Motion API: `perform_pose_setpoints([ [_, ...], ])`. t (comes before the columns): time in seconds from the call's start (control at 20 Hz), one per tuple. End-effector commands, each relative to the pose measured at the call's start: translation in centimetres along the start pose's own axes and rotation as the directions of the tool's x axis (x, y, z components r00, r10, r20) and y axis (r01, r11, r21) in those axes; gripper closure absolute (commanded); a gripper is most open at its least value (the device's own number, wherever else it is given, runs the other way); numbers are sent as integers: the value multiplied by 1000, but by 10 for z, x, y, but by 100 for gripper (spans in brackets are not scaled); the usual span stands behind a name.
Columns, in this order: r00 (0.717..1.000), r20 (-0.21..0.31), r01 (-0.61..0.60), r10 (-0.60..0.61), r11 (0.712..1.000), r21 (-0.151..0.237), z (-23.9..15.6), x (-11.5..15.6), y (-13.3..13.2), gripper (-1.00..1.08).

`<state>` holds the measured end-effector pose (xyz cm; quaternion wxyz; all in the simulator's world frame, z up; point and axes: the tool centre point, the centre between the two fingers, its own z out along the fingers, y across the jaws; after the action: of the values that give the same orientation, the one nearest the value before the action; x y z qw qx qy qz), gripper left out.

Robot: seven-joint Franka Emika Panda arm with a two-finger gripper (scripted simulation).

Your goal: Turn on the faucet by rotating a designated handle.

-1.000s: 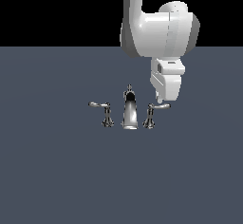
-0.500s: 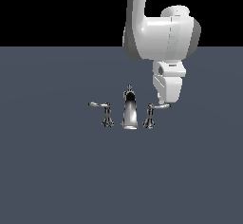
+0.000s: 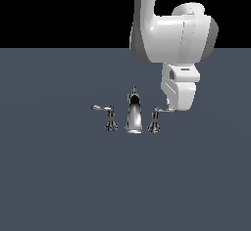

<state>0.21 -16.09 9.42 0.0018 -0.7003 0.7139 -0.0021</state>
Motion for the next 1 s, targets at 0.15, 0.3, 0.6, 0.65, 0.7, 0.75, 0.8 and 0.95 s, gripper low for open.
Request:
perform_pose_setpoints([
  [0.15,1000,0,-5,5,1000,-6,0,9,19,108],
  [0.3,1000,2,7,-7,1000,3,0,-1,16,108],
  [0.6,1000,1,2,-2,1000,0,0,-4,37,108],
  [0.65,1000,1,1,-1,1000,-1,0,-5,40,108],
  [0.7,1000,1,0,0,1000,-2,0,-5,44,108],
  [0.75,1000,1,-1,1,1000,-2,0,-6,47,108],
  [0.8,1000,1,-2,2,1000,-3,0,-7,51,108],
  [0.95,1000,0,-4,4,1000,-5,0,-9,61,108],
])
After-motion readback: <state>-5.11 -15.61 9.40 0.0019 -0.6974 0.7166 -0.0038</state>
